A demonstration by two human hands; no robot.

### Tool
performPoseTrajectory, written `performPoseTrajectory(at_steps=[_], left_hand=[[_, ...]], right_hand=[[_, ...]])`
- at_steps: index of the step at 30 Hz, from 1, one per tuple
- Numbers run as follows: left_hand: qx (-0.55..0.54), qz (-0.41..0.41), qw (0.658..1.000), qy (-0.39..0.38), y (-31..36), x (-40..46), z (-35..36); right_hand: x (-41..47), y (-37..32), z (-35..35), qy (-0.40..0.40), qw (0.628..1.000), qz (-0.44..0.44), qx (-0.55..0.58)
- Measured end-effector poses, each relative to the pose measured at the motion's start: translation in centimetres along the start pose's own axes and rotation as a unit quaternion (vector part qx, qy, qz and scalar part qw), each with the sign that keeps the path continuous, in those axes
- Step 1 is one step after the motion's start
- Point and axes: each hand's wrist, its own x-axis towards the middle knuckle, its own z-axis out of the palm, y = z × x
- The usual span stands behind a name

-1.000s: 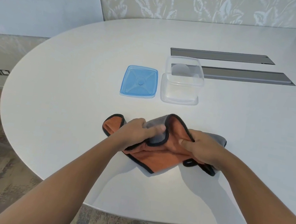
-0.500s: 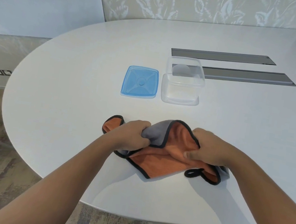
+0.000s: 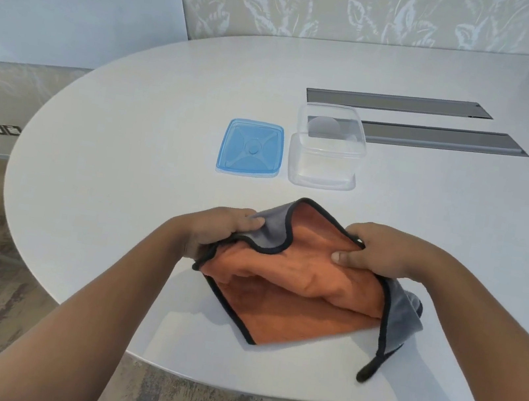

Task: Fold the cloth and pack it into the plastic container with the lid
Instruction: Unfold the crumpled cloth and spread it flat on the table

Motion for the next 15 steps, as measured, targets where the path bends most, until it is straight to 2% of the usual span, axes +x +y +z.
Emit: performPoseTrajectory(at_steps=[4,8,11,15], left_hand=[[0.004,0.047,0.999,0.022,0.5,-0.3,-1.3],[0.135,0.066,0.989,0.000,0.2,-0.6,-3.3],[0.195,0.085,0.972,0.098,-0.2,0.1,-3.4],[0.123,0.134,0.945,0.272,-1.0,2.1,-3.4]], right_hand=[[0.7,0.2,-0.9,0.082,0.991,-0.002,-0.106],[1.6,0.8,-0.9,0.192,0.975,0.015,-0.111],[2.1,1.0,-0.3,0.274,0.956,0.015,-0.107],[2.4,0.7,-0.2,0.353,0.929,-0.001,-0.113]])
